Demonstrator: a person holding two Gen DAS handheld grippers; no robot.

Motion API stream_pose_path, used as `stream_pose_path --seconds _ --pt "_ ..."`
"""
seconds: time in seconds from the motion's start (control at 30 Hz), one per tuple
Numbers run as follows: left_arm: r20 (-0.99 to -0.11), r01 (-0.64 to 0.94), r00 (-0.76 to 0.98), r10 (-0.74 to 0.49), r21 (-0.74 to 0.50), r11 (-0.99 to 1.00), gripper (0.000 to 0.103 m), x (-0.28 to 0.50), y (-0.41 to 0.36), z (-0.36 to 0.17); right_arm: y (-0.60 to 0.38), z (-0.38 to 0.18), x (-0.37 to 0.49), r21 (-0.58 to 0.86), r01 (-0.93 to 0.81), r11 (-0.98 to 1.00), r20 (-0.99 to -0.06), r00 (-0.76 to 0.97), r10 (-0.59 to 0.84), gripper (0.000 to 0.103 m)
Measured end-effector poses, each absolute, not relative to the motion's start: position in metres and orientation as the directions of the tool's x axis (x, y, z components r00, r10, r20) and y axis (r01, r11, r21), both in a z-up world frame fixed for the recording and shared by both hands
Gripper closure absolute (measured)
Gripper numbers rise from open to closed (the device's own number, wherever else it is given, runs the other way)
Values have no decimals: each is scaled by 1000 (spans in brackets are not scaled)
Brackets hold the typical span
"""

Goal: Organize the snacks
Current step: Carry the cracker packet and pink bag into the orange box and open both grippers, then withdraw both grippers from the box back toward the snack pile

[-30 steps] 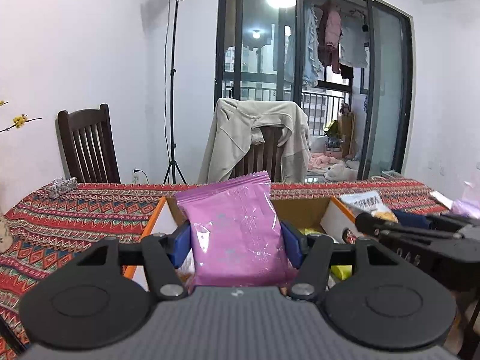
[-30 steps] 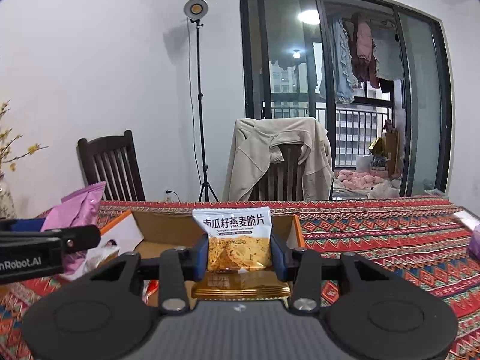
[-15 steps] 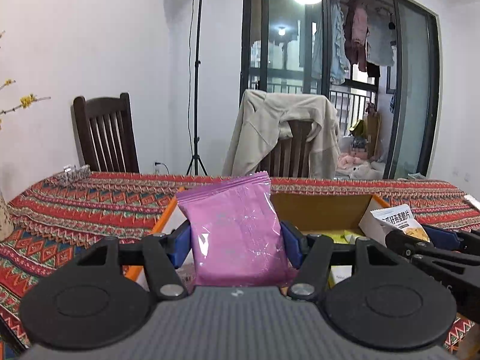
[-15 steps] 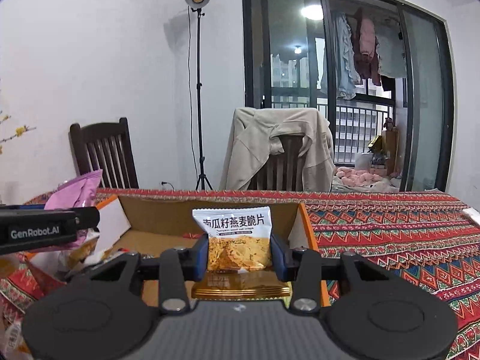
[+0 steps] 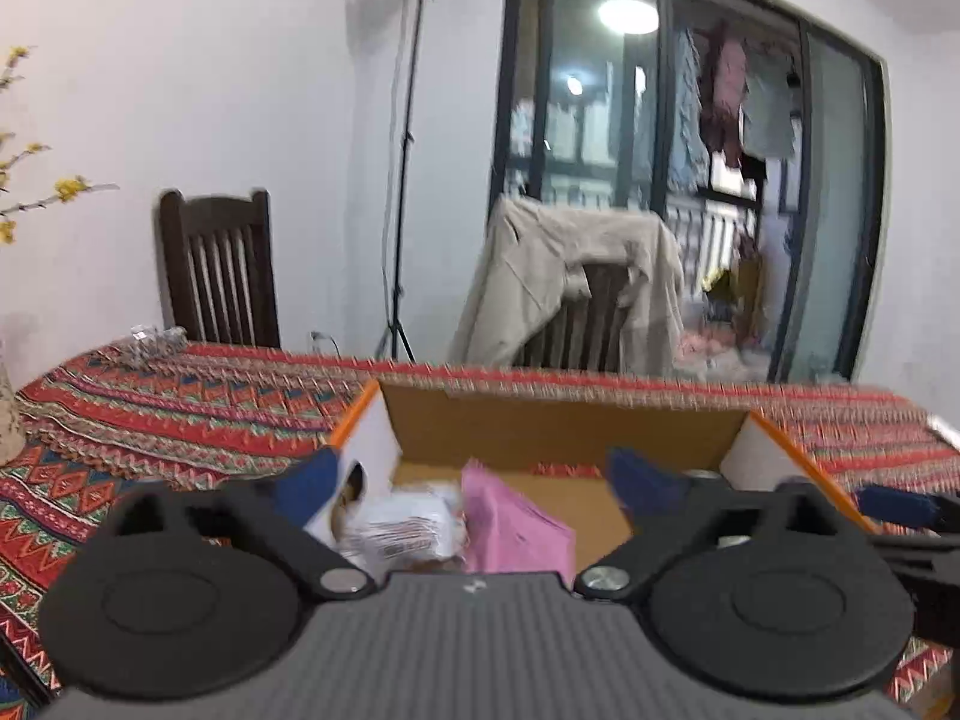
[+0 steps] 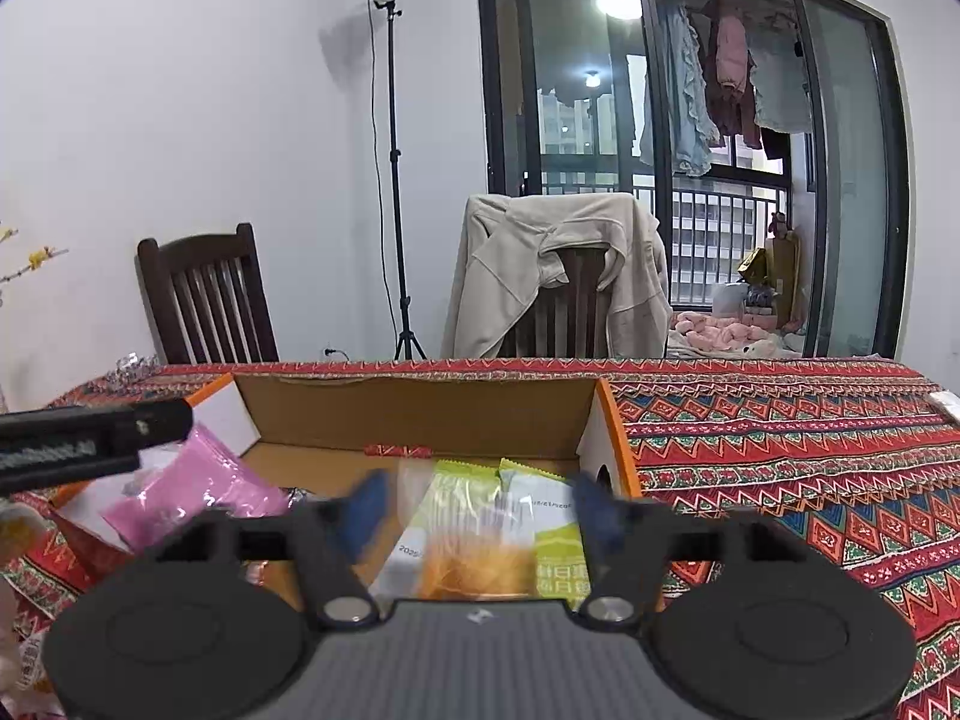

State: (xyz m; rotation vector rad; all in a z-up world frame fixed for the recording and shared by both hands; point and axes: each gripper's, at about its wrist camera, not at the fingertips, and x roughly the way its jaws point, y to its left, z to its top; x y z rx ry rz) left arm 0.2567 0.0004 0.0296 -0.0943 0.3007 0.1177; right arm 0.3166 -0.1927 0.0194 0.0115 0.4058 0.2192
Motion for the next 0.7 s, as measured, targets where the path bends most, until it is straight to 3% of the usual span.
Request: stream_pose_path --seconds 0.03,0.07,0.7 --pt "-288 -135 952 107 -80 988 0 255 1 30 -193 20 316 59 -209 976 -385 898 215 3" --pt "-285 -138 952 108 -85 987 0 254 2 32 -194 21 315 64 -208 976 -381 899 216 0" --pt "-286 -140 953 102 -117 983 0 243 0 51 -203 30 302 74 -183 980 -384 902 197 0"
